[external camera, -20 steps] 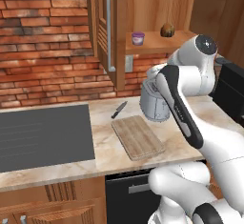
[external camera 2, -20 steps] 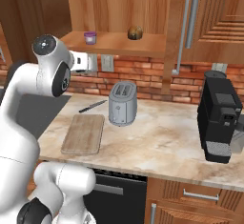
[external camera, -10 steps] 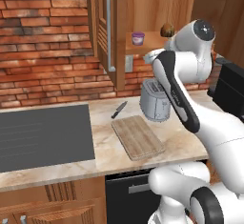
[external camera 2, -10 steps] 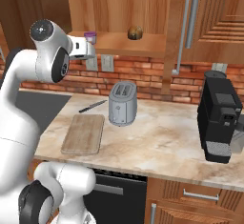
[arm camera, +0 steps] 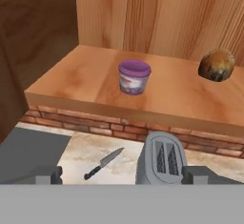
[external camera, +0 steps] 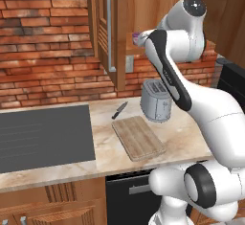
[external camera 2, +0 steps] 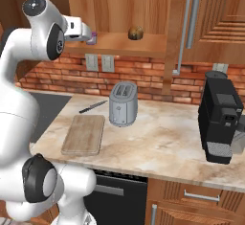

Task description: Pick the bread, place it on the cutting board, pick the jam, place it on the counter, and close the cabinet.

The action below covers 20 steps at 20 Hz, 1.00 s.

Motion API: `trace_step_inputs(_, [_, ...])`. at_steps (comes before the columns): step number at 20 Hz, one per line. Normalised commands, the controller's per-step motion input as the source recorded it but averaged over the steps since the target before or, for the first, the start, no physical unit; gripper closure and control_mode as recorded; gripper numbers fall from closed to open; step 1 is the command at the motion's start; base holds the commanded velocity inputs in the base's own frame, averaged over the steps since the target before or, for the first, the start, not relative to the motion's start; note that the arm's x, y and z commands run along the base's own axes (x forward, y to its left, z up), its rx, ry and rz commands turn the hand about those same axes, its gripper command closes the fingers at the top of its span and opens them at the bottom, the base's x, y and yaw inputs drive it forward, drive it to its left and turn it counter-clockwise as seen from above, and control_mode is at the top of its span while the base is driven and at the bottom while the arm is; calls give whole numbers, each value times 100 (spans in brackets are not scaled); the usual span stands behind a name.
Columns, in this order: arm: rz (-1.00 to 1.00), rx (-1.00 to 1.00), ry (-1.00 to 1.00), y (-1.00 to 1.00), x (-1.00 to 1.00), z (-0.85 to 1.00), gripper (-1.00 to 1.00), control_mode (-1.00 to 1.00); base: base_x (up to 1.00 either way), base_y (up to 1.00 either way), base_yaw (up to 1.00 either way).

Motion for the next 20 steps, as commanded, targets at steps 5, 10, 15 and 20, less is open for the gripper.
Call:
trace_step_inputs(5, [0,0,0,6,21,12,-100,-100,0,0,0])
trace_step_inputs(10, [0,0,0,1,21,1,-100,-100,0,0,0])
trace_step_inputs(15, [0,0,0,0,18,0,-100,-100,0,0,0])
trace_step_inputs(20, [0,0,0,0,21,-7,-100,-100,0,0,0])
